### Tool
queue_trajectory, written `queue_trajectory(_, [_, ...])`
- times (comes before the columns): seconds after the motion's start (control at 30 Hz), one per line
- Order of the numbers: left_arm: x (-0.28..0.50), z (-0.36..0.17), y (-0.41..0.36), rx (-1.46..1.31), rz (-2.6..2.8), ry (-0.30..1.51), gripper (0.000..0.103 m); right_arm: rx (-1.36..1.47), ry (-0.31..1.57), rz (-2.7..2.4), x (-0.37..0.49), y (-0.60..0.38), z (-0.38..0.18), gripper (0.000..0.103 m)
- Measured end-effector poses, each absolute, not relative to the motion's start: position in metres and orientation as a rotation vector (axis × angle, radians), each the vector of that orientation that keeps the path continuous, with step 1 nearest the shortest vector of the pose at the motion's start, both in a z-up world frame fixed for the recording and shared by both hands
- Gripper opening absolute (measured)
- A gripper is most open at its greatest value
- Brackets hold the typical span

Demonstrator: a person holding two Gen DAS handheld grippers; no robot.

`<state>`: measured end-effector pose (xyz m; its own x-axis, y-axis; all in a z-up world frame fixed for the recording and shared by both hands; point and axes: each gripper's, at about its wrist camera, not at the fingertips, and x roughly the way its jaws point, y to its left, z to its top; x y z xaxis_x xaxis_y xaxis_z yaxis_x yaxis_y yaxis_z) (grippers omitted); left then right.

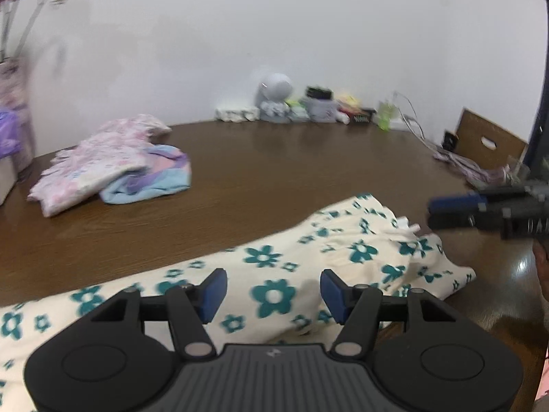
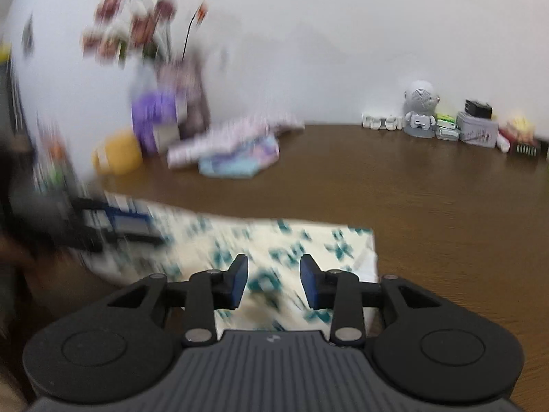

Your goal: Fold clothes

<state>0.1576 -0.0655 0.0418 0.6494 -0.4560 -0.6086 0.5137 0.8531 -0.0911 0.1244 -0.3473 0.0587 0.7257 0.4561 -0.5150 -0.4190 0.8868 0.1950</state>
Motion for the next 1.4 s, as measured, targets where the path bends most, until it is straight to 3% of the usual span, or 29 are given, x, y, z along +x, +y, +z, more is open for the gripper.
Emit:
queue_trajectory(0.17, [0.16, 0.03, -0.083, 0.128, -0.583, 0.687, 0.058, 0.081, 0.637, 0.44, 0.139, -0.328, 0.038, 0.032])
queue_trajectory(0.27, [0.159, 0.024, -0.085, 0.144, -0.589, 0.685, 0.057, 0.021, 0.67, 0.417, 0.14, -0.318, 0.021, 0.024])
queue_trajectory(0.43, [0.158, 0.018, -0.087, 0.168, -0.59, 0.674, 0.057, -0.001, 0.676, 0.376, 0.138, -0.321, 0.014, 0.024])
queue_trajectory(0.53, [0.157, 0.022, -0.083, 0.15, -0.597, 0.67, 0.057, 0.043, 0.653, 0.38, 0.127, -0.332, 0.027, 0.026])
queue_trajectory(0.67, [0.158, 0.03, -0.086, 0.133, -0.62, 0.654, 0.058, -0.025, 0.652, 0.387, 0.105, -0.345, 0.041, 0.045])
queue_trajectory(0.87, [0.163, 0.033, -0.106, 0.154, -0.649, 0.635, 0.057, -0.129, 0.727, 0.359, 0.094, -0.351, 0.031, 0.046])
queue_trajectory(0.93, [0.165, 0.03, -0.113, 0.165, -0.655, 0.638, 0.053, -0.151, 0.737, 0.363, 0.096, -0.349, 0.027, 0.039])
queue_trajectory(1.0, [0.168, 0.026, -0.119, 0.181, -0.655, 0.644, 0.047, -0.171, 0.747, 0.367, 0.099, -0.347, 0.023, 0.021])
queue_trajectory(1.07, [0.169, 0.023, -0.123, 0.196, -0.647, 0.646, 0.046, -0.18, 0.751, 0.37, 0.104, -0.349, 0.02, 0.01])
queue_trajectory(1.17, [0.173, 0.018, -0.126, 0.204, -0.637, 0.65, 0.047, -0.185, 0.748, 0.368, 0.113, -0.351, 0.018, 0.005])
queue_trajectory(1.4, [0.178, 0.011, -0.126, 0.2, -0.638, 0.658, 0.048, -0.205, 0.722, 0.355, 0.142, -0.351, 0.015, 0.004])
